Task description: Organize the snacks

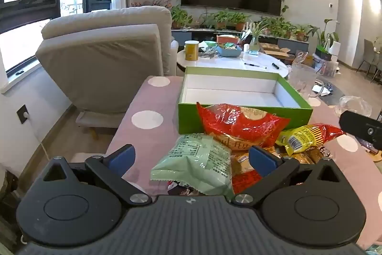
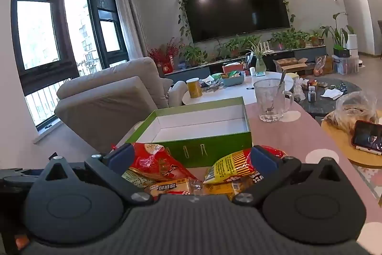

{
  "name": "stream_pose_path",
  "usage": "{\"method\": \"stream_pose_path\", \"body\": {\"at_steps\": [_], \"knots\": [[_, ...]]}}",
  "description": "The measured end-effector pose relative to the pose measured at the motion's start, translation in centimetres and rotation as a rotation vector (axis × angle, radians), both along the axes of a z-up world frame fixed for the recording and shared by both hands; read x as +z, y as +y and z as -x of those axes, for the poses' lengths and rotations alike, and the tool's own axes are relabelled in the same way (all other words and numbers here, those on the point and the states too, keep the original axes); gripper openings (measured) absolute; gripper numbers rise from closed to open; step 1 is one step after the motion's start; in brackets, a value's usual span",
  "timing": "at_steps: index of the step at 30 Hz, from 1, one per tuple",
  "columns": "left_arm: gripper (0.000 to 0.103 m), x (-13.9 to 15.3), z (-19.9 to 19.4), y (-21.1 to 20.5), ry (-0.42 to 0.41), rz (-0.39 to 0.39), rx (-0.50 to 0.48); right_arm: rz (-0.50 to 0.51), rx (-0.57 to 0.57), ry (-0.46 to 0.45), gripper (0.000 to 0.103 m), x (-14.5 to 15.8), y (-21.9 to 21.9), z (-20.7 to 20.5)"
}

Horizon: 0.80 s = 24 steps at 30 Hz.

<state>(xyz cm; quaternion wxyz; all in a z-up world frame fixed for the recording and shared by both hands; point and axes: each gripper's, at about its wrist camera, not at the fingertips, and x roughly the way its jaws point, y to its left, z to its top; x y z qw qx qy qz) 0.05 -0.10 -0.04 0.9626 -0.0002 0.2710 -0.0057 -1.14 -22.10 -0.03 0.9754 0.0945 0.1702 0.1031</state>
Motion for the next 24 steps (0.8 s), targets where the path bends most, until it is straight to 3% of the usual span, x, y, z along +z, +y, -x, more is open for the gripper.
{"method": "stream_pose_path", "body": {"at_steps": [4, 5, 24], "knots": [[0.102, -0.2, -0.5, -0.6, 0.014, -0.011, -0.001, 0.006, -0.011, -0.011, 0.077, -0.2, 0.0, -0.1], [0.101, 0.1, 0.2, -0.1, -0.013, 0.018, -0.002, 0.007, -0.016, -0.008, 0.077, -0.3, 0.0, -0.1], [0.102, -0.3, 0.3, 0.5, -0.065, 0.007, 0.026, 0.008, -0.073, 0.022, 0.077, -0.6, 0.5, 0.0]]}}
